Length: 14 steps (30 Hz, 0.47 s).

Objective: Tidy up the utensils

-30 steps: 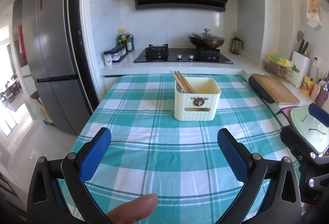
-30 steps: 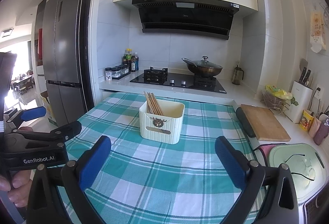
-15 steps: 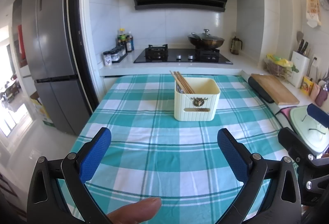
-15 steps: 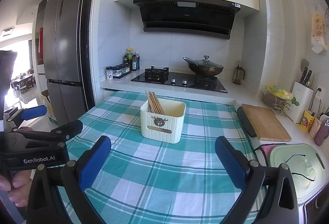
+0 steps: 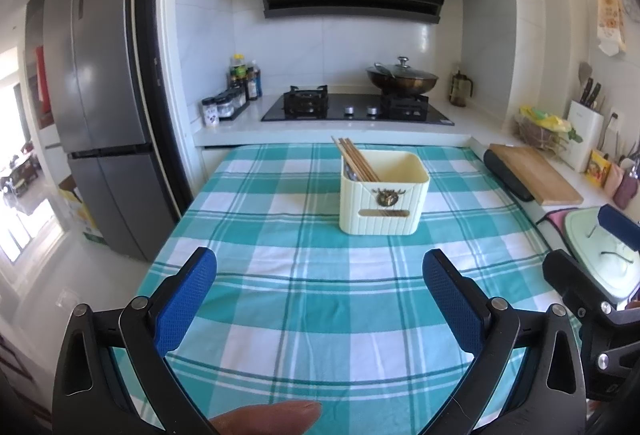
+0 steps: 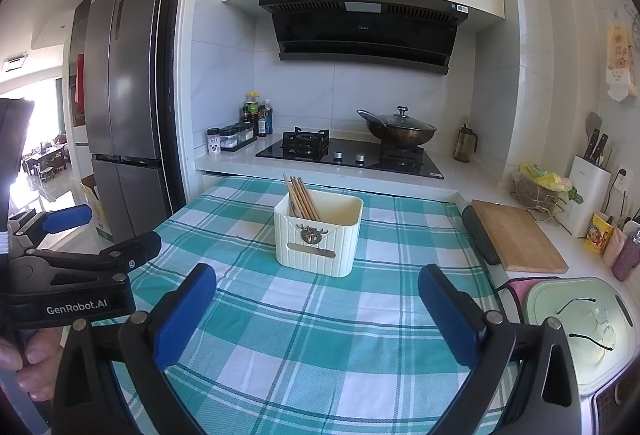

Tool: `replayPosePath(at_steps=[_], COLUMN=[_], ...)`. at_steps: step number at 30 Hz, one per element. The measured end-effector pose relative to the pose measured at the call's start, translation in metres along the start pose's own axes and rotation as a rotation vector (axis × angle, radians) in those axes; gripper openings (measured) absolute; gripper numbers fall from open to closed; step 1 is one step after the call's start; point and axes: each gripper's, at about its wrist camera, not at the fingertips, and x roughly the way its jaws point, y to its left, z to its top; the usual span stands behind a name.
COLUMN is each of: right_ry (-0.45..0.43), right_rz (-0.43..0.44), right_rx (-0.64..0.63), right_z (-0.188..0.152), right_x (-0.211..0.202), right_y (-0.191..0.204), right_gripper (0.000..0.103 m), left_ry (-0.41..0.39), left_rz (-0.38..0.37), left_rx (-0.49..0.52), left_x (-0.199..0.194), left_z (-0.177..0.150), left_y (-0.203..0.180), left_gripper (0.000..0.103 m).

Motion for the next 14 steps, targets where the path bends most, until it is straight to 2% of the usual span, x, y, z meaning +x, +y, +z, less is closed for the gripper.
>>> replayPosePath(at_steps=[9, 14], right_ry=[0.001, 0.003], right_rz=[-0.002, 0.001], right_rx=[0.001, 0.001], right_z=[0.0002, -0.0005], right_x=[0.0000, 0.0014], right_y=[0.0005, 0.0001], right_gripper=[0.103, 0.103], left_ry=[-0.003, -0.052], left_rz=[0.006, 0.042], left_rx=[0.002, 0.016], left_x=[0.0000, -0.0001], left_z=[0.0001, -0.0027], left_y=[-0.0004, -0.0003], left_gripper=[0.103, 0.103])
